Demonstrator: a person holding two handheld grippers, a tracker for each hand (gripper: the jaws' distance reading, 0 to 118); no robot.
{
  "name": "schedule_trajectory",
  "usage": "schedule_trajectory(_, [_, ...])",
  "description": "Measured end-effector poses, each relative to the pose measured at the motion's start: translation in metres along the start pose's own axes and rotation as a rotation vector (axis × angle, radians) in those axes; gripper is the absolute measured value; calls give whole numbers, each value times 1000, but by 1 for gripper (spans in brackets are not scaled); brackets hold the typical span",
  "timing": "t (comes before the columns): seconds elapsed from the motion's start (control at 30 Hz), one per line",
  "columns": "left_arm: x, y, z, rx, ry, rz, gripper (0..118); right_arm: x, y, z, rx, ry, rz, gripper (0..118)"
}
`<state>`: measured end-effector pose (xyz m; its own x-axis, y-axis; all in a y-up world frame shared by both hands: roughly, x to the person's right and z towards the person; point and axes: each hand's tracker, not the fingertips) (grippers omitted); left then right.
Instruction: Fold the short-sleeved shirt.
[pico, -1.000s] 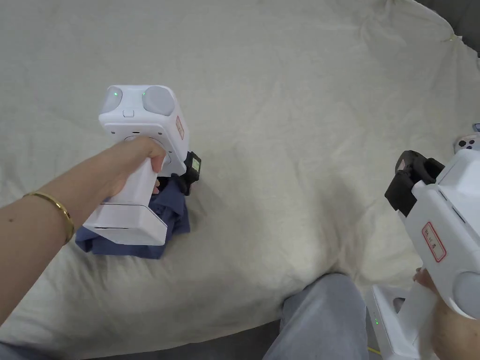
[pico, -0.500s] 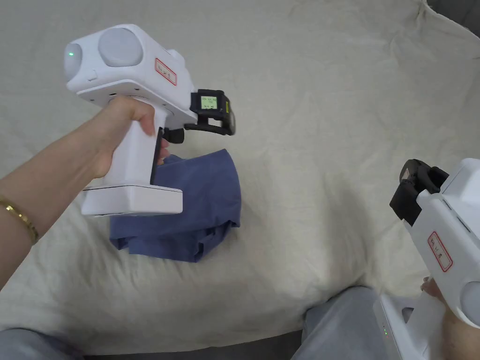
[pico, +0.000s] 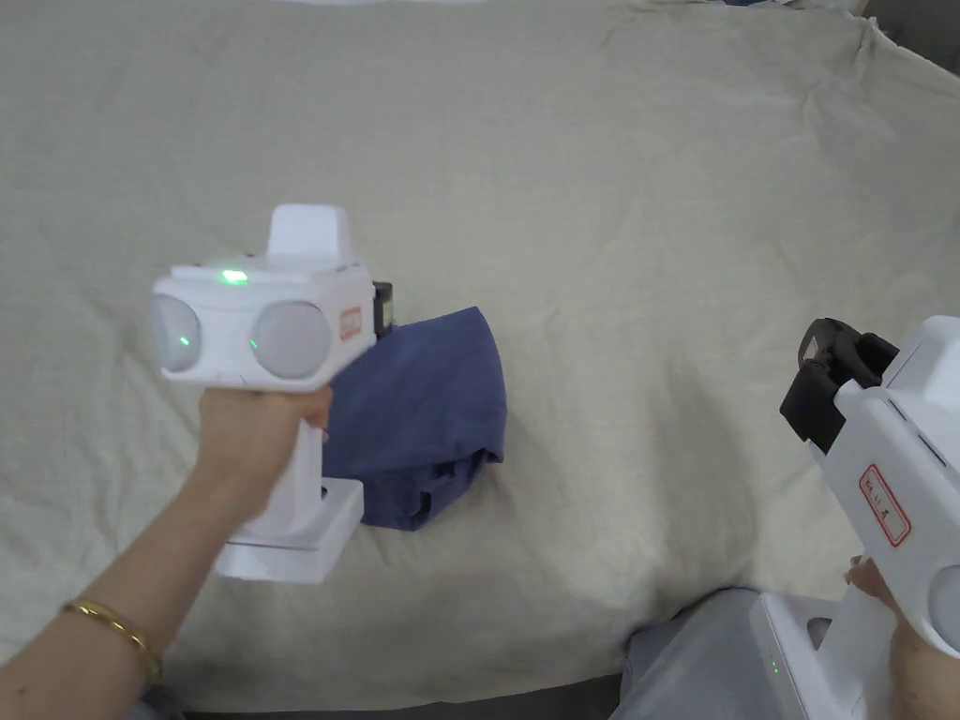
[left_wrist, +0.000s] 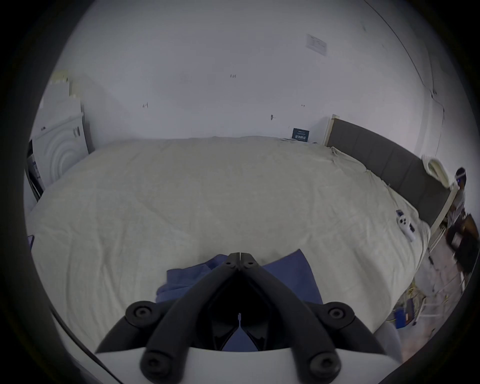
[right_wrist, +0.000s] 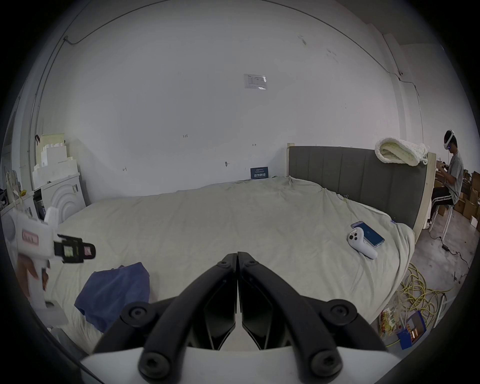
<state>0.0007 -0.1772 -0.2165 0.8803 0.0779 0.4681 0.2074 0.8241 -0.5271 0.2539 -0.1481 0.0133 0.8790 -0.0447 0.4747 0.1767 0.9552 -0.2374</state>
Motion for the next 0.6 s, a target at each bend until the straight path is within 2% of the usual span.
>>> schedule_trajectory(0.17, [32, -30, -29, 50, 3, -53, 0, 3, -1, 0, -14, -6, 15, 0])
schedule_trajectory(0.27, [53, -44, -48, 4, -61, -110, 0, 7, -1, -1, -20, -15, 18, 0])
schedule_trajectory(0.37, [70, -57, -61, 5, -57, -146, 0, 11, -2, -2, -24, -23, 16, 0])
schedule_trajectory(0.6, [88, -87, -89, -116, -75, -47, 0, 19, -4, -5, -42, -41, 23, 0])
